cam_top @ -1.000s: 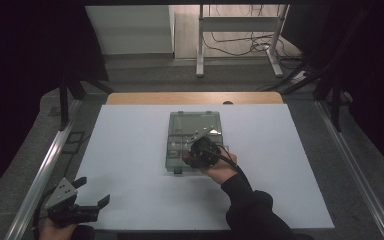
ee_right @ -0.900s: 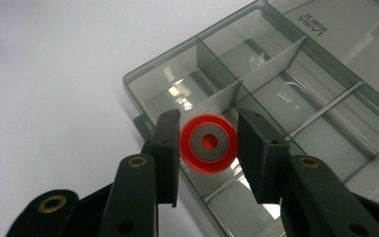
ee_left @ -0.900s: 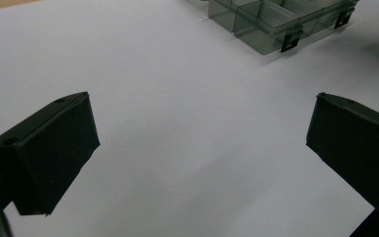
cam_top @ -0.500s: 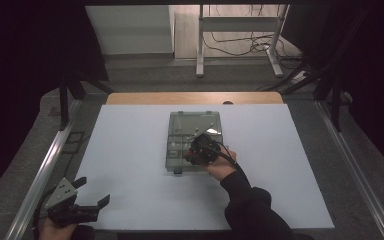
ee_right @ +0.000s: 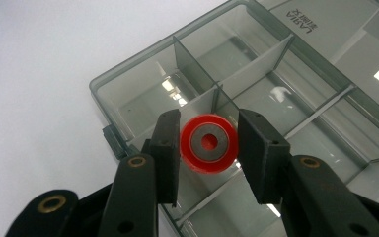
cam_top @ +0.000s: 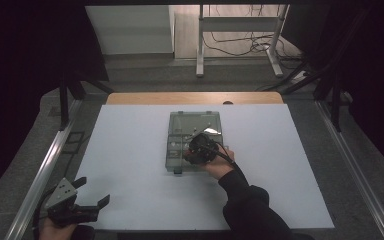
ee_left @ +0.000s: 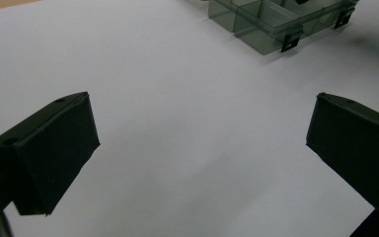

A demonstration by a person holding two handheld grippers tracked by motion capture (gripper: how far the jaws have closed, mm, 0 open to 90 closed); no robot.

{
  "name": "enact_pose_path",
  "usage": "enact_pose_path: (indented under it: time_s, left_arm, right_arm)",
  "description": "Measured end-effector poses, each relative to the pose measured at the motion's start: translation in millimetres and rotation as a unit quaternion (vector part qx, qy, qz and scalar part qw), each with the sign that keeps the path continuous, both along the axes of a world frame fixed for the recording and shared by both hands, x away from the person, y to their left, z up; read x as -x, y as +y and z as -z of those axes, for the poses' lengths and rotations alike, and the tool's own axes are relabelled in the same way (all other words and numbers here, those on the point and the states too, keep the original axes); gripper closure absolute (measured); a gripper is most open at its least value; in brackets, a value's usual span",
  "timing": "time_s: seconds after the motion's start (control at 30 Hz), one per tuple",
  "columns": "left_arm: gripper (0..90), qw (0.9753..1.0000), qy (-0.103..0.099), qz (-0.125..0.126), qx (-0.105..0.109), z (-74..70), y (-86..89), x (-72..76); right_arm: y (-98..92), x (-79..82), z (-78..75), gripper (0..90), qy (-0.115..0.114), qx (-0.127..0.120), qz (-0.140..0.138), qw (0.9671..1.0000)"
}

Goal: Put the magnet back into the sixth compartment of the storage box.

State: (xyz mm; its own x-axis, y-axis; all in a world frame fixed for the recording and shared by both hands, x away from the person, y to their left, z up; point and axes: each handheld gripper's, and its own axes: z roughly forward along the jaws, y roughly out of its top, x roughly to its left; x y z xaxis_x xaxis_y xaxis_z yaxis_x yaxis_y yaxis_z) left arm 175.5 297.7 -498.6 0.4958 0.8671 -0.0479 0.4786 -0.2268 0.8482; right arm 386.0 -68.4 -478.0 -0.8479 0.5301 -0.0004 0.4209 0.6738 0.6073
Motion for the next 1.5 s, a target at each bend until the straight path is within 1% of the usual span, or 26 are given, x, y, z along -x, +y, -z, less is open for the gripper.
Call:
enact_pose_path:
  time_s: [0.4,0.7,1.5]
  left_arm:
    - [0.1,1.0,0.0,0.0,0.0,0.0,0.0,0.0]
    - [0.1,1.0,0.0,0.0,-0.001,0.0,-0.2,0.0]
    - [0.1,1.0,-0.001,0.001,0.0,0.1,-0.2,0.2]
  right_arm:
    - [3.0,-1.9,7.5,61.6,-0.001,0.014,0.001,0.9999]
    - [4.0,-2.9,9.9,61.1,0.0,0.014,0.001,0.9999]
    - [-0.9,2.0,1.1,46.1,-0.014,0.005,0.003,0.9999]
